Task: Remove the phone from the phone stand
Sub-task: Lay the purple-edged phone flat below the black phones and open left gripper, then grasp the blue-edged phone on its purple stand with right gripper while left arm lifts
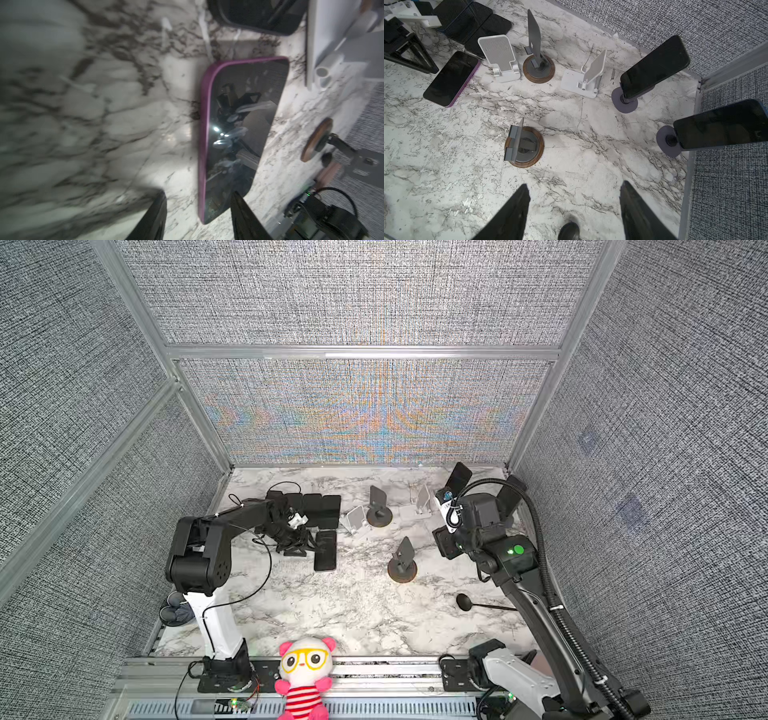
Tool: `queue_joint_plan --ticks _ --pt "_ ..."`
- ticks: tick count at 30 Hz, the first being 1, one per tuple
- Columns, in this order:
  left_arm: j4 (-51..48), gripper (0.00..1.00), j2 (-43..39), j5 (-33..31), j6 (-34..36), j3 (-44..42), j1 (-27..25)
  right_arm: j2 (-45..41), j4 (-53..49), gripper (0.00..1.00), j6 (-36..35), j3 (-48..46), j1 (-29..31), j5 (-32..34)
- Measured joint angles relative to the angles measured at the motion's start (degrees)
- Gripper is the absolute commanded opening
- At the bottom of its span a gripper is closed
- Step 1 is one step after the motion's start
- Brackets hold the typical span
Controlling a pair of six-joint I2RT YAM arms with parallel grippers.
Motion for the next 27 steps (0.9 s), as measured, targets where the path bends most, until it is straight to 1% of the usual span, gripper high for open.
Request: queue_joint_plan --ticks 5,8,11,14,15,20,23,25,27 --pt "-2.3 0.53 -4.8 -4.1 1.3 2.4 0.0 1.4 -2.0 0.65 1.5 2.7 -1.3 1.3" --pt "-3.8 0.54 -8.3 -6.4 2.4 4.4 0.0 2.8 -3.0 0.65 2.7 5.1 -3.8 2.1" --pt "-4.1 0.54 -11.7 -8.5 3.5 6.4 0.0 4.8 -4.1 0.65 3.6 8.0 -8.0 2.6" --pt "-4.1 0.54 -15.1 -10.3 4.9 8.0 0.0 7.3 -4.9 0.67 4.4 10.5 -15.0 2.5" --pt "-3.8 0.54 -16.3 -10.7 5.4 8.4 0.0 8.1 -5.2 0.67 4.5 11.4 -18.2 2.3" --pt "0.3 0.54 -22.1 -12.2 8.3 8.3 0.0 13.3 -4.8 0.70 3.7 15.3 -30.8 0.7" --pt "4.5 0.54 -24.2 -11.7 9.0 5.9 0.0 17.9 -3.0 0.71 2.1 17.7 -38.2 -2.9" --pt "8.4 0.54 -25.3 -10.3 8.9 2.6 0.0 21.6 -1.6 0.72 1.3 19.4 -42.8 -6.4" --pt "11.6 0.56 -26.3 -8.5 8.4 -1.0 0.0 24.9 0.1 0.71 0.8 20.7 -46.1 -10.5"
